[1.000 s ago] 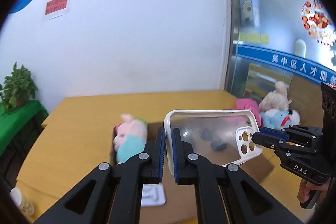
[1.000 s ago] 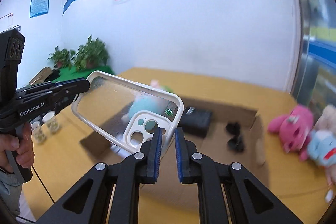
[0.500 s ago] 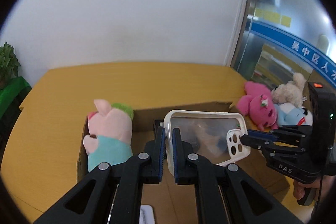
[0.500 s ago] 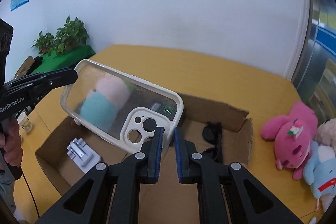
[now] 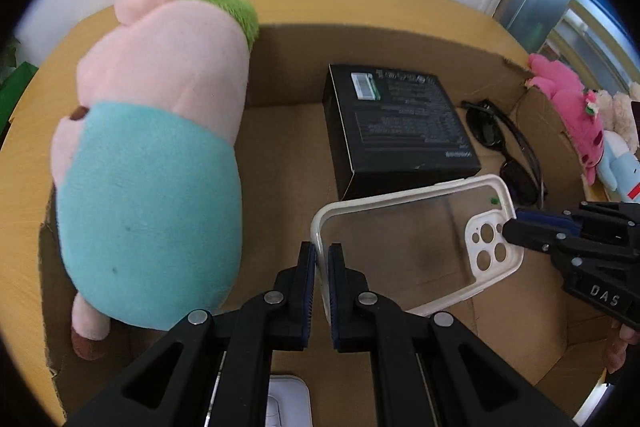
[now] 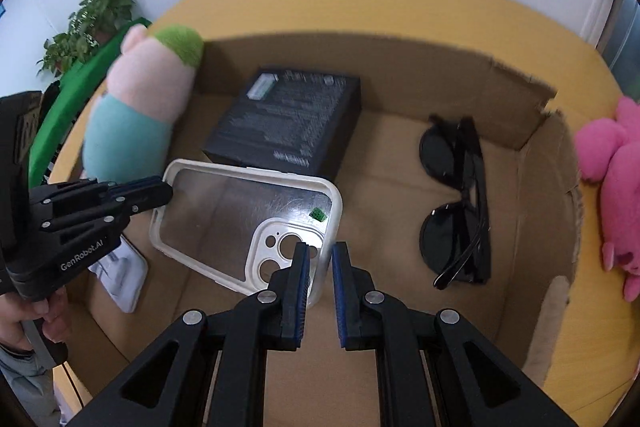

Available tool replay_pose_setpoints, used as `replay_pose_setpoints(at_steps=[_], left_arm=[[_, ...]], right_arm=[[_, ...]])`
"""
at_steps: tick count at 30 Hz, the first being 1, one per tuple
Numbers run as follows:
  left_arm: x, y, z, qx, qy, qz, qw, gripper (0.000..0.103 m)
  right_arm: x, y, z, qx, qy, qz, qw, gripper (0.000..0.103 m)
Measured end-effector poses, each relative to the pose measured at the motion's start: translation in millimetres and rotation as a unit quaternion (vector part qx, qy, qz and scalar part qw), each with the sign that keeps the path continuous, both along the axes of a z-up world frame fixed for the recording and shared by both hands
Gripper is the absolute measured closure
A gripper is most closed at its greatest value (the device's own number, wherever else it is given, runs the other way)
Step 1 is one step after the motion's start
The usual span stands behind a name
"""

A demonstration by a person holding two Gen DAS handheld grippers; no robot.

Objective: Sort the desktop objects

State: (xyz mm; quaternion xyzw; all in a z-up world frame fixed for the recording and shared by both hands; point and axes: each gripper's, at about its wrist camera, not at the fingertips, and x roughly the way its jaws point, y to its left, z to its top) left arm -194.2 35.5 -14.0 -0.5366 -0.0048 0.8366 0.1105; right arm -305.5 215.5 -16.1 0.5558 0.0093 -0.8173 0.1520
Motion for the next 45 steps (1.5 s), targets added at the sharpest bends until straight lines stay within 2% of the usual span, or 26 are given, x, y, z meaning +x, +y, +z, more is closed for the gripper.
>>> replay_pose_setpoints(at_steps=[5, 9, 11, 13, 14, 15, 16, 17, 18, 19, 20, 21, 23, 24, 26, 27, 28, 30, 32, 34, 38, 41, 45], left_arm=[[-2, 1, -14, -0.017, -0.031, -0.003, 0.9994, 0.097], [-1, -2, -11, -0.015, -0.032, 0.002, 0.9994, 0.097], [4, -2, -6, -0.018, -0.025, -0.001, 0.9995, 0.096], [15, -1, 8, -0.026, 0.003, -0.009, 0.9996, 0.095], [22, -3, 19, -0.03, 0.023, -0.008, 0.9993, 0.093], [32, -5, 34, -0.03, 0.051, -0.009, 0.9982, 0.089], [45, -9, 52, -0.026, 0.082, -0.008, 0.9962, 0.084], [57, -14, 67, -0.021, 0.113, -0.004, 0.9934, 0.071], [75, -23, 86, -0.016, 0.151, 0.006, 0.9884, 0.05], [90, -30, 103, -0.011, 0.189, 0.018, 0.9818, 0.038], [110, -35, 119, -0.005, 0.232, 0.032, 0.9723, 0.02], [132, -41, 133, 0.004, 0.28, 0.048, 0.9589, 0.018], [168, -48, 149, 0.022, 0.349, 0.066, 0.9346, 0.018], [182, -49, 153, 0.024, 0.371, 0.074, 0.9256, 0.018], [204, -46, 149, 0.015, 0.393, 0.086, 0.9154, 0.018], [211, -42, 144, 0.008, 0.399, 0.086, 0.9128, 0.017], [219, -38, 135, 0.0, 0.4, 0.085, 0.9123, 0.017], [225, -29, 116, -0.024, 0.387, 0.081, 0.9181, 0.017], [223, -21, 98, -0.049, 0.386, 0.076, 0.9182, 0.017], [225, -22, 84, -0.073, 0.372, 0.076, 0.9224, 0.017], [219, -23, 59, -0.068, 0.35, 0.079, 0.931, 0.017], [213, -26, 49, -0.063, 0.324, 0.093, 0.9395, 0.017], [208, -28, 34, -0.059, 0.302, 0.104, 0.9459, 0.017]], right_arm=[[0, -7, -28, 0.027, -0.031, 0.006, 0.999, 0.092], [1, -8, -37, 0.023, -0.038, 0.003, 0.999, 0.092], [2, -7, -37, 0.016, -0.04, -0.001, 0.999, 0.092], [7, -6, -32, 0.016, -0.031, -0.006, 0.999, 0.088], [11, -5, -28, 0.011, -0.025, -0.01, 1.0, 0.077], [19, -3, -17, 0.008, -0.006, -0.015, 1.0, 0.06], [28, -3, -5, 0.012, 0.018, -0.018, 1.0, 0.051], [38, -2, 8, 0.018, 0.045, -0.022, 0.999, 0.034], [53, -1, 27, 0.021, 0.086, -0.028, 0.996, 0.021], [71, 1, 46, 0.019, 0.128, -0.034, 0.991, 0.015], [89, 2, 64, 0.015, 0.167, -0.037, 0.985, 0.006], [110, 4, 83, 0.008, 0.21, -0.041, 0.977, 0.0], [150, 6, 110, -0.011, 0.287, -0.061, 0.956, 0.0], [179, 8, 118, -0.028, 0.333, -0.078, 0.939, 0.0], [208, 6, 114, -0.043, 0.375, -0.095, 0.921, 0.0], [218, 2, 108, -0.039, 0.386, -0.098, 0.916, 0.0], [223, -4, 100, -0.026, 0.39, -0.098, 0.915, 0.0], [233, -16, 72, 0.013, 0.387, -0.098, 0.917, 0.0], [246, -14, 58, 0.024, 0.383, -0.11, 0.917, 0.0], [246, -15, 42, 0.02, 0.377, -0.125, 0.917, 0.0], [238, -18, 18, 0.026, 0.369, -0.138, 0.919, 0.0], [233, -20, 5, 0.013, 0.346, -0.137, 0.928, 0.0], [225, -21, -13, 0.012, 0.309, -0.137, 0.941, 0.0]])
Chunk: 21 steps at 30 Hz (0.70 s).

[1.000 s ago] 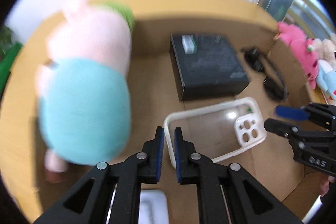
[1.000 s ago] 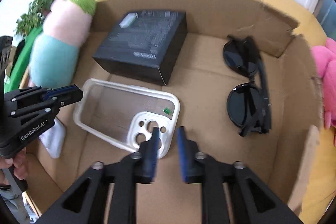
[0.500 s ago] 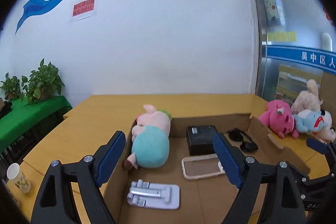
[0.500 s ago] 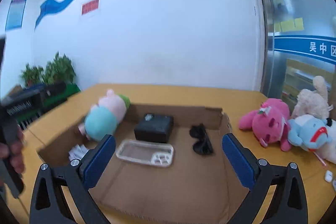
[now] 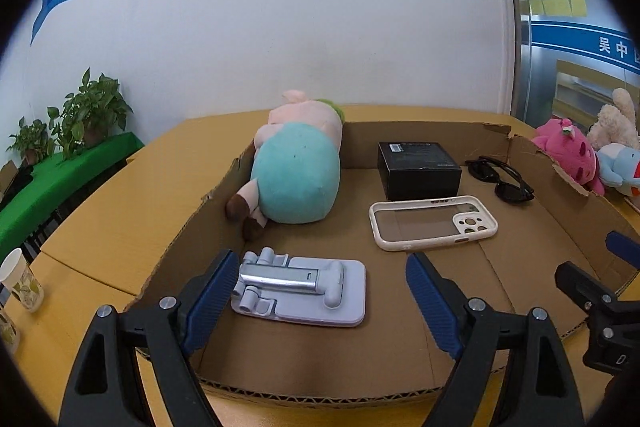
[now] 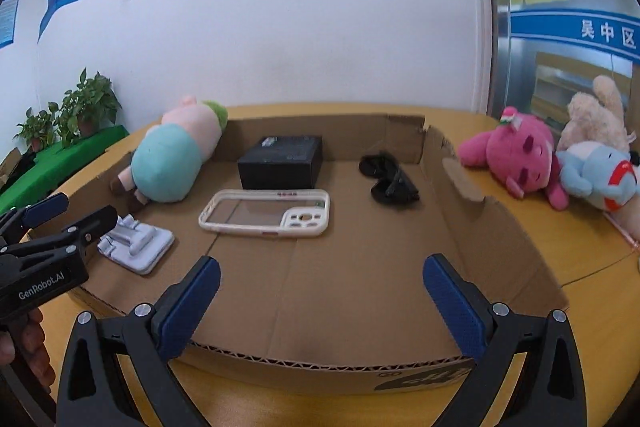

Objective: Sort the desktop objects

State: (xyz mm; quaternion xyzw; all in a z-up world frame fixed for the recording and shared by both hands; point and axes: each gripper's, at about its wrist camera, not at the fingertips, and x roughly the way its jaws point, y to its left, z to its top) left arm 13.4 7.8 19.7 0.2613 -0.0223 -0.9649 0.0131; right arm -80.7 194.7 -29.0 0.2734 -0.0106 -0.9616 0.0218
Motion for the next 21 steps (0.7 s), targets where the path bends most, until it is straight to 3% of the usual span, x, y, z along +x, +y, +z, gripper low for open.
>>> replay_pose_setpoints(at_steps=[3, 7, 21], left_arm=[[-2, -1, -13, -0.003, -0.014, 0.003, 0.9999, 0.017], [3, -1, -15, -0.003, 0.012, -0.002, 0.9999, 0.017], [3, -4, -16, -0.002, 0.016, -0.006, 0.9999, 0.015]], right_arm=[[5, -1, -2, 0.004, 0.013, -0.004, 1.0, 0.0], [10, -2, -1, 0.004, 0.03, -0.002, 1.0, 0.0], [7, -2, -1, 0.001, 0.026, 0.001, 1.0, 0.0]])
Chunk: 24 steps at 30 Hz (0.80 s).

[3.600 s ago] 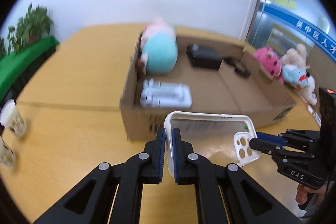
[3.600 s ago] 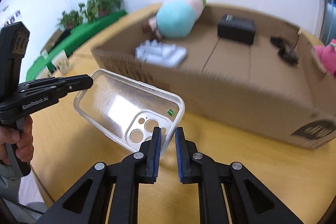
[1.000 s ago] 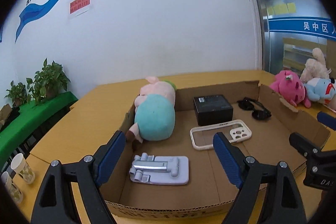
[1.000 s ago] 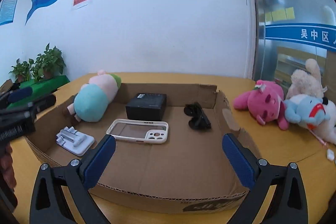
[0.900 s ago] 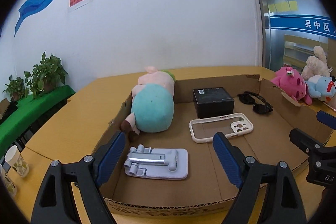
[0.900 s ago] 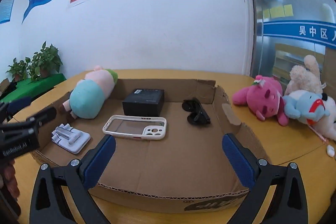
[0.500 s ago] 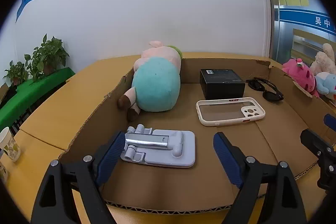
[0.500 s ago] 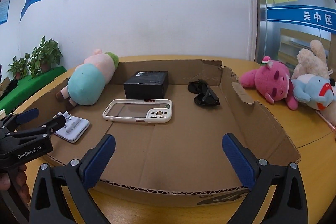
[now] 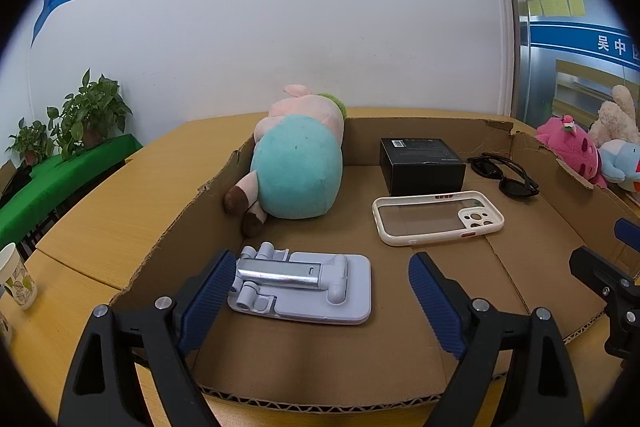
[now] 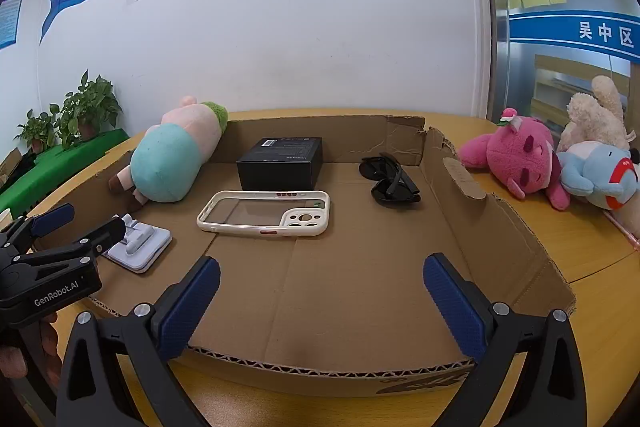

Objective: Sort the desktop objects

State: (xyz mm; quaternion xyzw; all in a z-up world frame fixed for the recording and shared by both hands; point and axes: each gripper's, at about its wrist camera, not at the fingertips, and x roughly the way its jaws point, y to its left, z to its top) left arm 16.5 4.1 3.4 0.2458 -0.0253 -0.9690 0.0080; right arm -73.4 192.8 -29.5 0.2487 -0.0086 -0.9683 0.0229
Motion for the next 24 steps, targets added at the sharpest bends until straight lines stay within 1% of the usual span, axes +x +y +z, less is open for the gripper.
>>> replay_pose_setpoints(at_steps=[24], left_arm=[[1.0, 1.2, -0.2, 0.0, 0.0, 0.002, 1.0, 0.014]], right_arm=[[-0.2, 0.0, 0.2, 0.0, 0.0, 0.0, 1.0, 0.0]])
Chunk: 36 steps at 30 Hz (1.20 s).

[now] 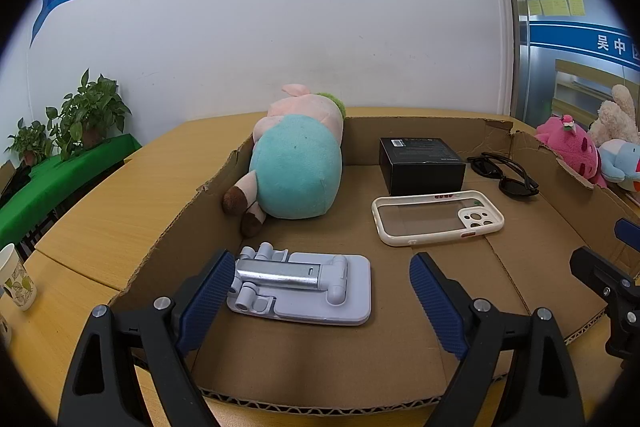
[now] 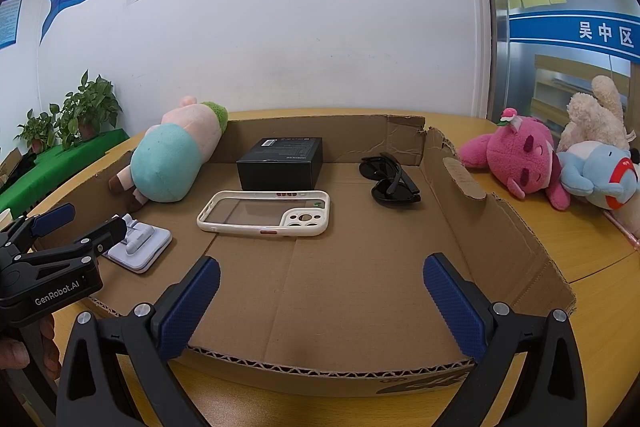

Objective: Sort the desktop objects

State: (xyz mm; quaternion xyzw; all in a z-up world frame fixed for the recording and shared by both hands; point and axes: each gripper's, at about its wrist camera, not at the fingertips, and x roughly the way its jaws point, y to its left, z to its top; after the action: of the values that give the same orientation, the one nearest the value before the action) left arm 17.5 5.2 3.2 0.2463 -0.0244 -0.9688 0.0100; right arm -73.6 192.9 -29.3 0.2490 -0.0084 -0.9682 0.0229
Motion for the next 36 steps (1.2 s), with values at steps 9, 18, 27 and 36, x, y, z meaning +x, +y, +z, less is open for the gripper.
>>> replay_pose_setpoints(at_steps=[9, 18, 27, 36], left_arm=[[-3.0, -1.2, -0.8, 0.001, -0.001, 0.0, 1.0, 0.014], [-3.1, -1.2, -0.7, 0.001, -0.001, 0.0, 1.0, 0.014], [-3.5, -1.3, -0.7, 0.0, -0.001, -0.001, 1.0, 0.014], [-3.8, -1.7, -0.6, 0.001, -0.001, -0.001, 1.0, 0.014]], right_arm=[[0.3, -0.4, -0.1, 0.0, 0.001, 0.0, 1.0, 0.0], [0.2, -0.2, 0.0, 0.0, 0.001, 0.0, 1.0, 0.0], [0.0, -0.2, -0.1, 0.0, 0.001, 0.0, 1.0, 0.0], [0.1, -0.2, -0.3, 0.0, 0.001, 0.0, 1.0, 0.0]])
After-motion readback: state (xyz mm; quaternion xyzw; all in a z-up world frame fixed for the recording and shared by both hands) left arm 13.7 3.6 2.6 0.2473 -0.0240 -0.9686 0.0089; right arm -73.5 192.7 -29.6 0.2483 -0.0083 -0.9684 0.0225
